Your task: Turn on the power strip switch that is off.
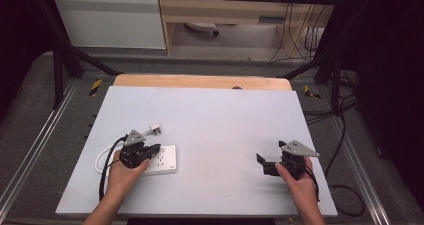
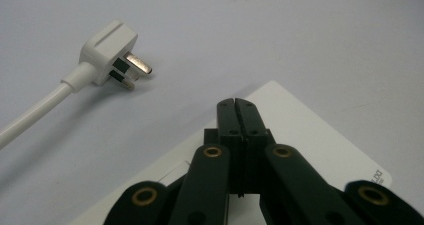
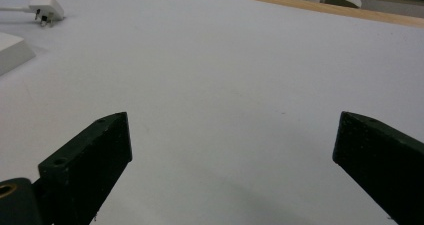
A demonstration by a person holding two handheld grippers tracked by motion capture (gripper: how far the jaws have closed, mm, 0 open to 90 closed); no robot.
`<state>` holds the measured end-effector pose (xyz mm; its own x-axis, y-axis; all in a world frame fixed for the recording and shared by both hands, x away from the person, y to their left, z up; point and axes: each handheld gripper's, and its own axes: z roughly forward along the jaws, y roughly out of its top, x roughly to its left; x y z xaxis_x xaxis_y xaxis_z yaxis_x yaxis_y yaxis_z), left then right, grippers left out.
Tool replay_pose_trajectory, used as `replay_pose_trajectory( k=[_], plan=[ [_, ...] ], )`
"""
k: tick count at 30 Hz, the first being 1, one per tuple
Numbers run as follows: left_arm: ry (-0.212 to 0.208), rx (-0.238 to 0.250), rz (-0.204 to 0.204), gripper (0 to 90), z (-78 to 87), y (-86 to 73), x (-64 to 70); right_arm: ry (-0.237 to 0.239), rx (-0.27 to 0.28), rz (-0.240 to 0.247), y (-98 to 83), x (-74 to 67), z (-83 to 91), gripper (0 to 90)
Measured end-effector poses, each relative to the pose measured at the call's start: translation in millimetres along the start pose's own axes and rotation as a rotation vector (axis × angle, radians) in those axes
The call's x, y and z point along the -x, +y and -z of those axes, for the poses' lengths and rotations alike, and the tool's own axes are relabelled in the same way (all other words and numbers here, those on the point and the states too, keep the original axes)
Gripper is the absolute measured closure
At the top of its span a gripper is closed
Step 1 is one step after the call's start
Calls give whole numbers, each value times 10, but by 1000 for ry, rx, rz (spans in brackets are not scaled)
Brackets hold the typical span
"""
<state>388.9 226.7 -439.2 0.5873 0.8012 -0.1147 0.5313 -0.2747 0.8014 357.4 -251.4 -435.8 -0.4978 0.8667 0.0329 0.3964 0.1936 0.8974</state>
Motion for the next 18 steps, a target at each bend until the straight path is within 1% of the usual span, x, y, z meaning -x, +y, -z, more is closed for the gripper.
replay_pose_trajectory(
  k=[16, 18],
  plan=[
    [-11, 26, 8, 900, 7, -2, 12, 1, -3, -1, -1, -3, -2, 28],
    [-13, 28, 6, 889, 9, -2, 14, 1, -3, 0, -1, -3, -2, 28]
  ],
)
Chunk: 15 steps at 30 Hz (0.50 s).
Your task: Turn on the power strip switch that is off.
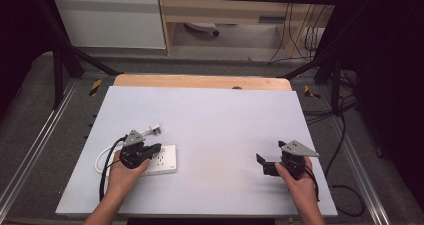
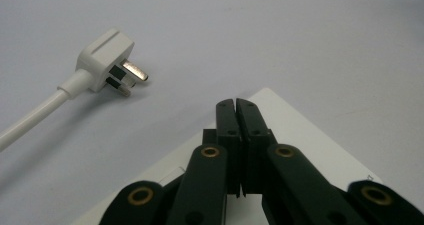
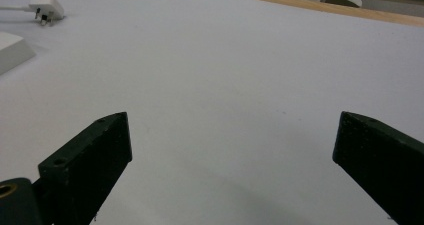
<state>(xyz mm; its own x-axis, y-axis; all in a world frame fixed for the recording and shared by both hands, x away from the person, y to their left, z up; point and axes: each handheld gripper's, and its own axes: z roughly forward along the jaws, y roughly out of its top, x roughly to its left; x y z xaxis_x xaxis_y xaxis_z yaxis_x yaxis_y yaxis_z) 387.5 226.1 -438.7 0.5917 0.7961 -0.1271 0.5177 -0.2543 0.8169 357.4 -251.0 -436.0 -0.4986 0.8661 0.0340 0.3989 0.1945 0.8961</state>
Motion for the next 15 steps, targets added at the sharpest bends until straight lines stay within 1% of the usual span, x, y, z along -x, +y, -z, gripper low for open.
replay_pose_trajectory(
  k=[15],
  plan=[
    [2, 26, -2, 823, 12, -1, 5, 0, 0, 0, -1, 1, -2, 28]
  ],
)
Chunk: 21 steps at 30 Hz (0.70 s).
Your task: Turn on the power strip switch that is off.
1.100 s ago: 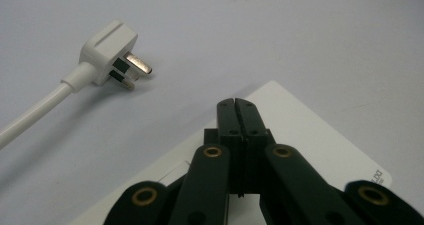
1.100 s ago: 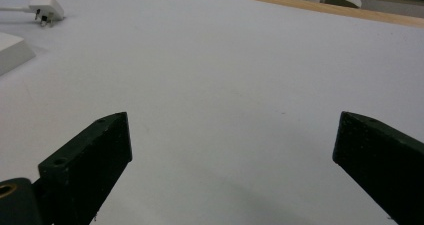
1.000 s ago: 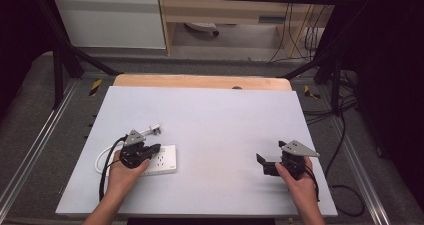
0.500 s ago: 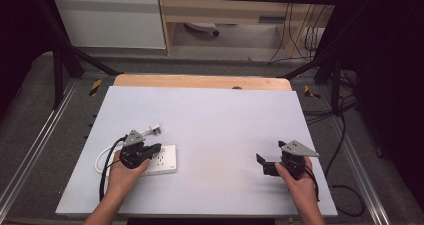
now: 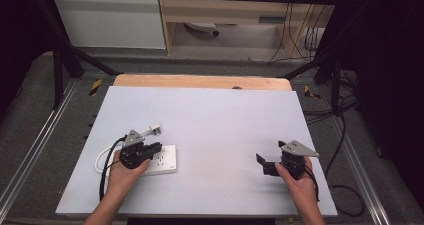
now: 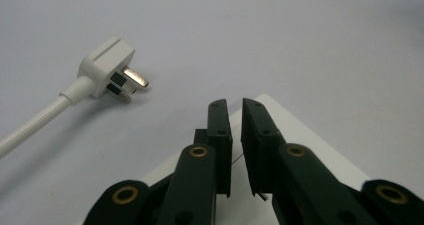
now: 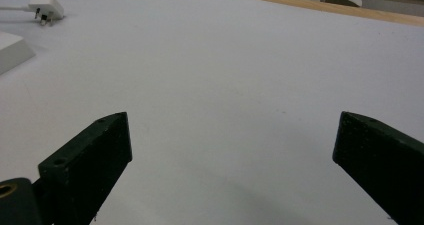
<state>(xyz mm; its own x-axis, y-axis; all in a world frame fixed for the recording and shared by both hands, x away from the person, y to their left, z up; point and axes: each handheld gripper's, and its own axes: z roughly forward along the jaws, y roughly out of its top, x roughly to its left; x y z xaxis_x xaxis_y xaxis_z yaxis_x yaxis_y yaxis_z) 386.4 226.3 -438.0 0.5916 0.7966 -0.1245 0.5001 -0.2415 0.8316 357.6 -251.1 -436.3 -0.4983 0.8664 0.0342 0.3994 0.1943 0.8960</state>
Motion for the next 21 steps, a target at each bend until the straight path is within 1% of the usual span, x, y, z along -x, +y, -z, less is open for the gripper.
replay_pose_trajectory(
  k=[7, 16, 21],
  plan=[
    [-7, 15, 4, 775, 9, 6, 7, 0, 0, 2, 0, -1, -1, 28],
    [-20, 40, 13, 687, 15, 15, 13, 1, -1, 3, 0, -2, -2, 28],
    [-24, 50, 20, 659, 17, 20, 12, 0, 0, 2, 0, -1, -2, 28]
  ],
)
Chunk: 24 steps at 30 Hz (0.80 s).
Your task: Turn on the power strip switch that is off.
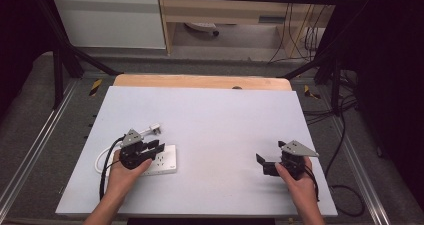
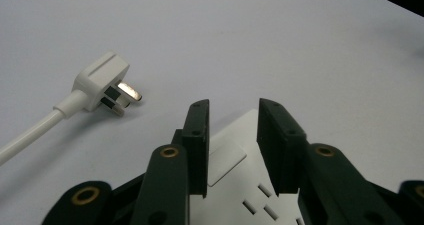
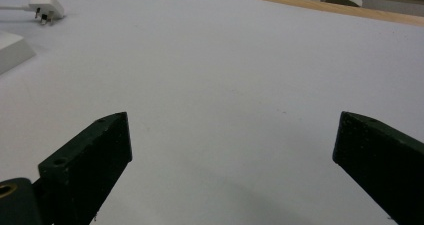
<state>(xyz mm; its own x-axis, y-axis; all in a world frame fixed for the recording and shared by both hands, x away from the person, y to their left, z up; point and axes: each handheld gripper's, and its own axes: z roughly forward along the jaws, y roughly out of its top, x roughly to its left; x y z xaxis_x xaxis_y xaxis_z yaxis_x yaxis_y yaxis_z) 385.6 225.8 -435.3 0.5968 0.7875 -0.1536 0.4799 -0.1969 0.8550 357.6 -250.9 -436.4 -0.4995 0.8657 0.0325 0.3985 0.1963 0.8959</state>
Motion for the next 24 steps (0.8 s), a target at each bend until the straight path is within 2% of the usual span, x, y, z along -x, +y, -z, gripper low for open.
replay_pose_trajectory(
  k=[17, 22, 24],
  plan=[
    [-5, 16, -3, 484, -12, 22, 35, 1, 0, 0, 0, 1, 0, 28],
    [-8, 33, 1, 406, -6, 38, 44, 1, 0, 0, 0, 0, -1, 28],
    [-11, 43, 12, 348, -4, 50, 51, 1, 0, 0, 0, 0, -1, 28]
  ],
)
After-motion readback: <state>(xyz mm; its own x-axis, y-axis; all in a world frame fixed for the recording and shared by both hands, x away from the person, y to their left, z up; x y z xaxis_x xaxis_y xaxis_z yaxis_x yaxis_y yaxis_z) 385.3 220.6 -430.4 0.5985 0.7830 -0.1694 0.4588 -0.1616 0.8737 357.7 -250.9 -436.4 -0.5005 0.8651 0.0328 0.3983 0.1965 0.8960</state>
